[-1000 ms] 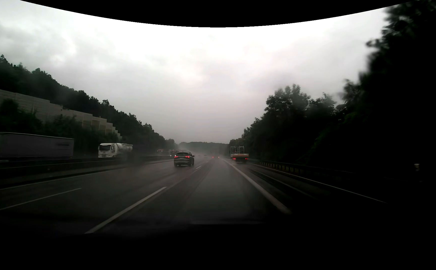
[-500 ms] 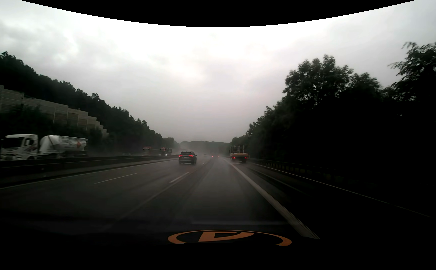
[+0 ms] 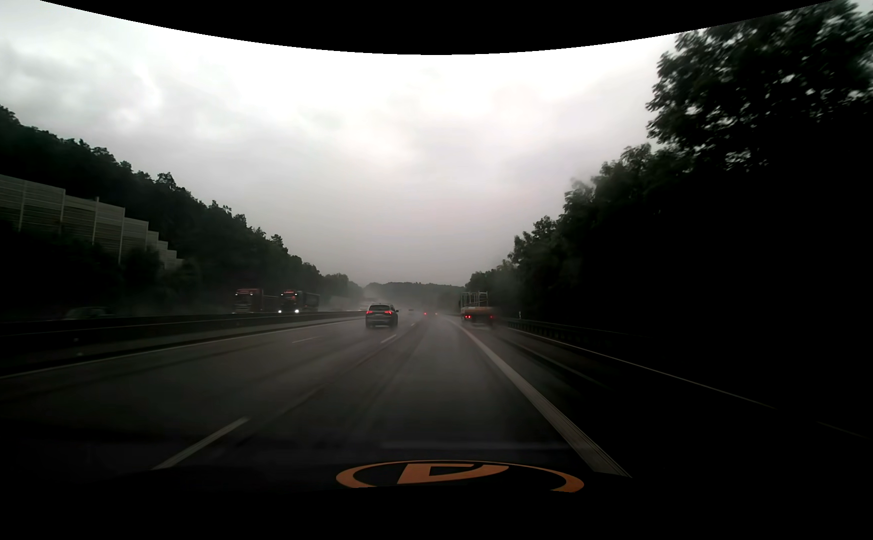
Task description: Follow the waypoints while adhering to traffic rules and regulations
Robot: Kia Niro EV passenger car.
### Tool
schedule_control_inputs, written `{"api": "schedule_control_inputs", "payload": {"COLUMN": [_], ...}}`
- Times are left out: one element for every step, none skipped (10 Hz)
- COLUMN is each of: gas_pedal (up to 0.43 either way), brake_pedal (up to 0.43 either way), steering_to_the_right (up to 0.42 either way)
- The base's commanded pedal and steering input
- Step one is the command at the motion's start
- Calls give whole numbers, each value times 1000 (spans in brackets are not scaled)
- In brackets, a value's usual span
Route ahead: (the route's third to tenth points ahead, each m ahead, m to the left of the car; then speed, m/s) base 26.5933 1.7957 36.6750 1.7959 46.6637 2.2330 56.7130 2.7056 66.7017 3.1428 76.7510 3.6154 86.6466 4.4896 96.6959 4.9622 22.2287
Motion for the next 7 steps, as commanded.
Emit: {"api": "schedule_control_inputs", "payload": {"gas_pedal": [79, 79, 79, 79, 79, 79, 79], "brake_pedal": [0, 0, 0, 0, 0, 0, 0], "steering_to_the_right": [-5, -5, -5, -5, -5, -5, -5]}}
